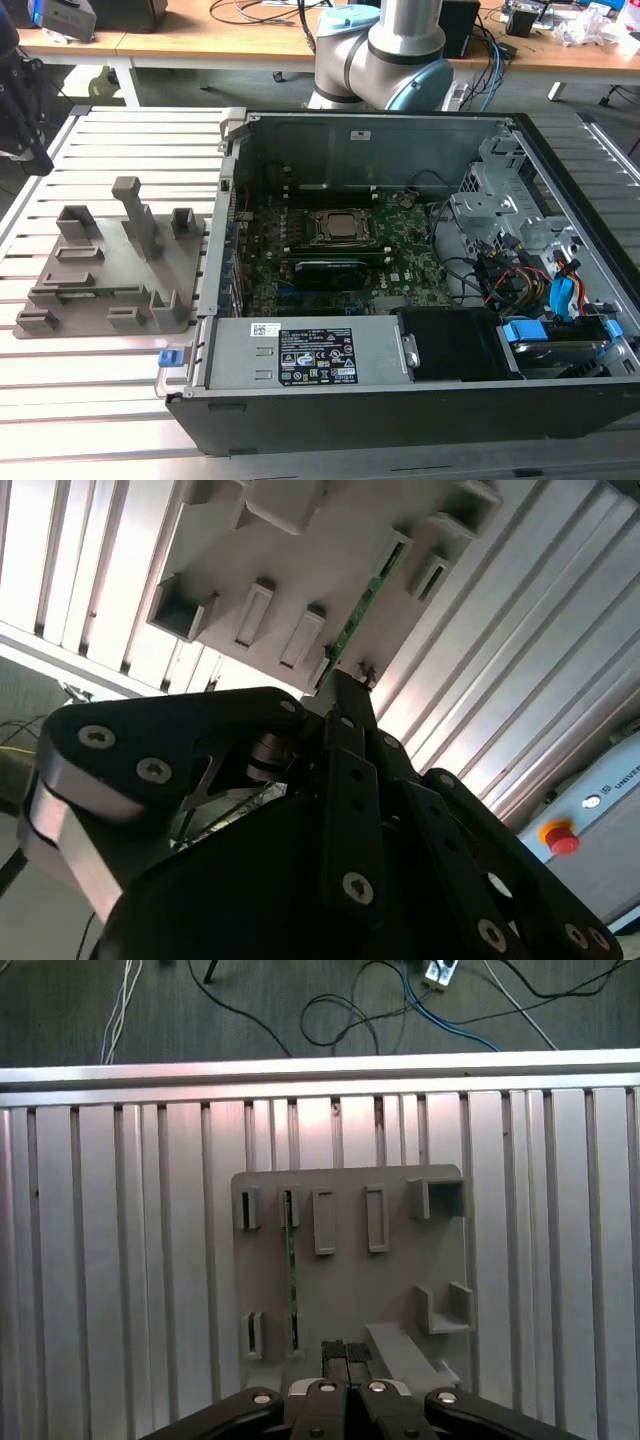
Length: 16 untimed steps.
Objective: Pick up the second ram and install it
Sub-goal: 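Pick up the second ram and move it above second insertion slot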
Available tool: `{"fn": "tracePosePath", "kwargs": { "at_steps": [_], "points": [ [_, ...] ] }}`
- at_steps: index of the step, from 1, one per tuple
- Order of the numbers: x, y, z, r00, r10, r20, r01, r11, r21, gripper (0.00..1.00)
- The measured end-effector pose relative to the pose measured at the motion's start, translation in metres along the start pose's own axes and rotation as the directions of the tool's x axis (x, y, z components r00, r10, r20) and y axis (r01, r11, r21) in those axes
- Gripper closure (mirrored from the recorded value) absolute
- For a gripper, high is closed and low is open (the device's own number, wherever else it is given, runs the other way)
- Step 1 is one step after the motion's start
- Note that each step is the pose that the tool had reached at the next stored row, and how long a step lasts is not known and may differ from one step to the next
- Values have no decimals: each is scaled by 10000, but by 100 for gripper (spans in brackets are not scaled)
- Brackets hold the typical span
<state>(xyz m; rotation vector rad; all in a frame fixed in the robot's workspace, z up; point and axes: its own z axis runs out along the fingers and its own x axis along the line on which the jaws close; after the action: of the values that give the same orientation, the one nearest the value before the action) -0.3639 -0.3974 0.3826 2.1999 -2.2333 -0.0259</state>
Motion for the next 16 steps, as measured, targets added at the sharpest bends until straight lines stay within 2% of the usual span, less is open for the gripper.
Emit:
{"fn": "tracePosePath", "kwargs": {
  "at_steps": [2, 5, 9, 11, 13, 15, 16],
  "points": [
    [0, 0, 0, 9985, -552, -9, 552, 9985, -4, 89],
    [0, 0, 0, 9928, -1199, -19, 1199, 9928, -9, 89],
    [0, 0, 0, 9861, -1660, -26, 1660, 9861, -13, 89],
    [0, 0, 0, 9782, -2077, -32, 2077, 9782, -18, 89],
    [0, 0, 0, 9726, -2326, -36, 2326, 9726, -20, 89],
    [0, 0, 0, 9630, -2696, -41, 2696, 9630, -24, 89],
    [0, 0, 0, 9558, -2939, -45, 2938, 9559, -27, 89]
  ]
}}
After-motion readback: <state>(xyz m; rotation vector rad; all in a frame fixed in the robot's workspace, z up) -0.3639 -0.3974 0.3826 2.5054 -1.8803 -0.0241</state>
